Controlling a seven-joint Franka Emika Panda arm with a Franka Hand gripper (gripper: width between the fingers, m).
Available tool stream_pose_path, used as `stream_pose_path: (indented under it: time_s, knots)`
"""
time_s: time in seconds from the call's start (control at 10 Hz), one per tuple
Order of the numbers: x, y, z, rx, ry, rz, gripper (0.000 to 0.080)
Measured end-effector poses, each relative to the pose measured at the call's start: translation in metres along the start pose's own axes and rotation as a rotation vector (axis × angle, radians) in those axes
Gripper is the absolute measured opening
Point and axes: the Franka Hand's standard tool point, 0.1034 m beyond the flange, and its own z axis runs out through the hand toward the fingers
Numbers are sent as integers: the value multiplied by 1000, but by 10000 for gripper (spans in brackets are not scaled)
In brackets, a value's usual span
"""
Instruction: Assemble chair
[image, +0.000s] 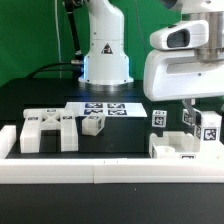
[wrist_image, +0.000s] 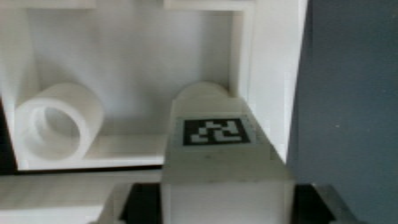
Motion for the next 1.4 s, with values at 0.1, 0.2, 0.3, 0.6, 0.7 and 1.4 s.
stream_pose_path:
  time_s: [0.1, 0.2, 0.3, 0.6, 0.7, 1.4]
  knots:
    - [0, 0, 0, 1, 0, 134, 291]
    - [0, 1, 0, 0, 2, 273, 291]
    - [0, 1, 0, 2, 1, 352, 291]
    - [2, 3, 0, 18, -2, 641, 291]
    - [2, 2, 0, 24, -7, 749, 291]
    - [1, 1, 0, 40, -25, 1076, 291]
